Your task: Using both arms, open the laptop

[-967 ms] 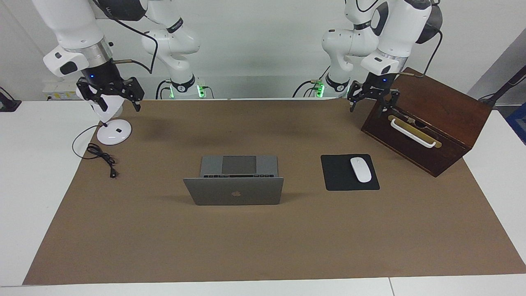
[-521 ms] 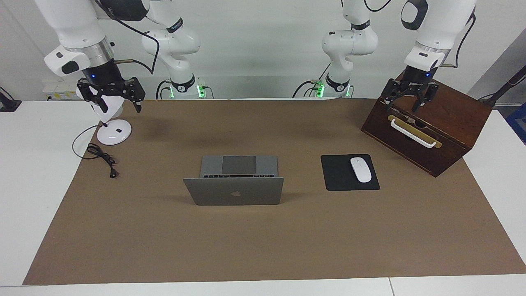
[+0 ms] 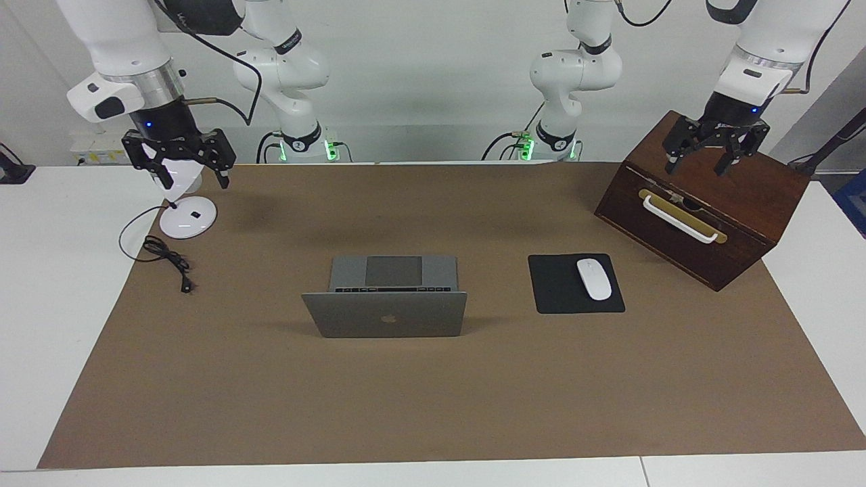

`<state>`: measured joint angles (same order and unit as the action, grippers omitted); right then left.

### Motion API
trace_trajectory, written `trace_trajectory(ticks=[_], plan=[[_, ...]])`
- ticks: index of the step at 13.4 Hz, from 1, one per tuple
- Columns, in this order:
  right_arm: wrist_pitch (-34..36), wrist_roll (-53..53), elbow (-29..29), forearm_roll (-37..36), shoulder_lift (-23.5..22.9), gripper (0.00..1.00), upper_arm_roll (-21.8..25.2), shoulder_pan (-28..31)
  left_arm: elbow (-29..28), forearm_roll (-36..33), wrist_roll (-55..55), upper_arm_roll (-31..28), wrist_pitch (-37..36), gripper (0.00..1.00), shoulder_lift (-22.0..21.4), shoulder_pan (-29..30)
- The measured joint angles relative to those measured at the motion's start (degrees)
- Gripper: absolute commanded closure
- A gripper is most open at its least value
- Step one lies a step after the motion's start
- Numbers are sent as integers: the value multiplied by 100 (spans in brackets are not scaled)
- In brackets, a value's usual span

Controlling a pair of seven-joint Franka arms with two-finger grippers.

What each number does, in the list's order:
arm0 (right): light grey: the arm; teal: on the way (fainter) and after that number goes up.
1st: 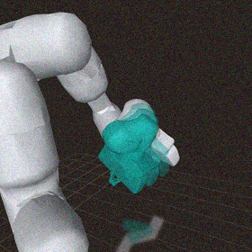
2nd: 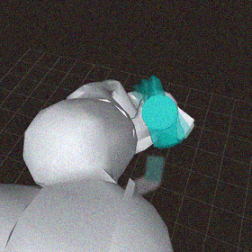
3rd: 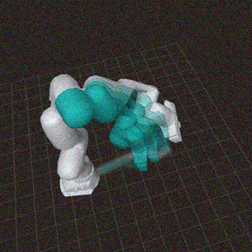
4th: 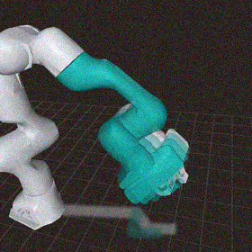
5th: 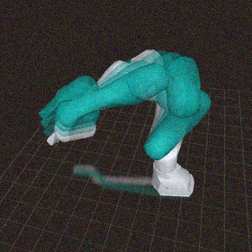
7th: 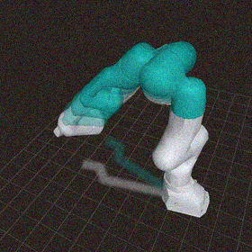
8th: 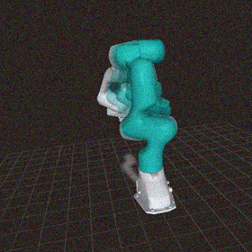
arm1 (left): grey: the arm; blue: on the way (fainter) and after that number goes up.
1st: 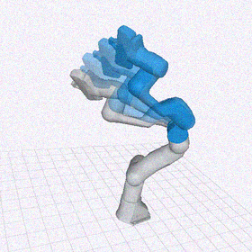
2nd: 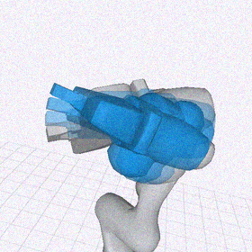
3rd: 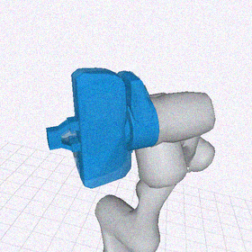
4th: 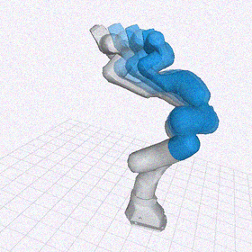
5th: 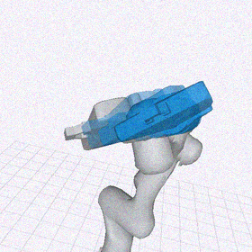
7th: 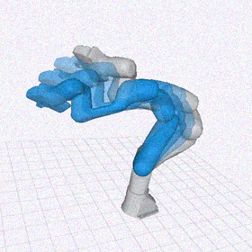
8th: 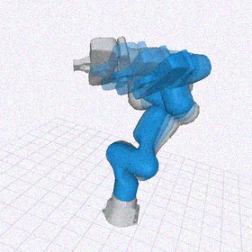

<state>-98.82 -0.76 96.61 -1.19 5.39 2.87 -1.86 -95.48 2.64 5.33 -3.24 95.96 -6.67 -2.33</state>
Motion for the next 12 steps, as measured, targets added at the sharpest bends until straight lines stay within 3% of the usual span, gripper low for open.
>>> trace_trajectory(ticks=[4, 7, 12], plan=[[-8, 0, -4, 0, -5, 0, -1, 0, 474, 0, 0, 2, -219, 0, 479, 30], [44, 0, -6, 0, -11, 0, -1, -1, 474, -44, 0, 2, -249, 0, 567, 43], [774, 0, -100, 0, -30, 0, -4, -3, 462, -75, 0, 0, -312, 0, 582, 50]])
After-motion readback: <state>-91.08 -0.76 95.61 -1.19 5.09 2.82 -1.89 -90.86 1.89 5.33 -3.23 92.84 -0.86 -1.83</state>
